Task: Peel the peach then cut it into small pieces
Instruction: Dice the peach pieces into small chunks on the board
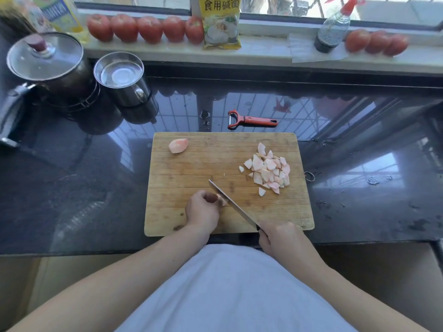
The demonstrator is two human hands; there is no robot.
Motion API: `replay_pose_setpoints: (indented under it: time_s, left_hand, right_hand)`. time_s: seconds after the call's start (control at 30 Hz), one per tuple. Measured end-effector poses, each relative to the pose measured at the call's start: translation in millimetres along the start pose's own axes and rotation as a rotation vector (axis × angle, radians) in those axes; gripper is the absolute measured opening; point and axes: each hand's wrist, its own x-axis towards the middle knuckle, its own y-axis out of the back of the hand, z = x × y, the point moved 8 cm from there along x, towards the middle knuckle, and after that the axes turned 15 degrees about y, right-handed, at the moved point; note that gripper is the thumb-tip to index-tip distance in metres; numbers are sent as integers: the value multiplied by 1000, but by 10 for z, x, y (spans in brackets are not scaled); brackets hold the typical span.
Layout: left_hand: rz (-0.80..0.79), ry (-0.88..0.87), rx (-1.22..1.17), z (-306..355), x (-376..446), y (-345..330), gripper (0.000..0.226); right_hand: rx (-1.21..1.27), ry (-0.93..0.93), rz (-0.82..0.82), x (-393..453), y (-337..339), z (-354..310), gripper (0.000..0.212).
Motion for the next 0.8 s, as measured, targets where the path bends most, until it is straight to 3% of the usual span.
replay_pose_setpoints:
  time_s: [0.17,0.3,0.4,0.8]
  left_hand:
    - [14,3,9,-2,-17,3,13]
    - [6,25,40,-1,6,-2,9]
    - [20,29,41,0,35,2,7]
    - [54,12,68,-7,51,14,20]
  right_hand:
    - [-38,70,-3,30,2,-42,37]
    - [-102,22,-58,109,-57,-18,13]
    - [-153,-31,-157,289,-120,-72,19]
    - [131,-67,-17,99,75,-26,24]
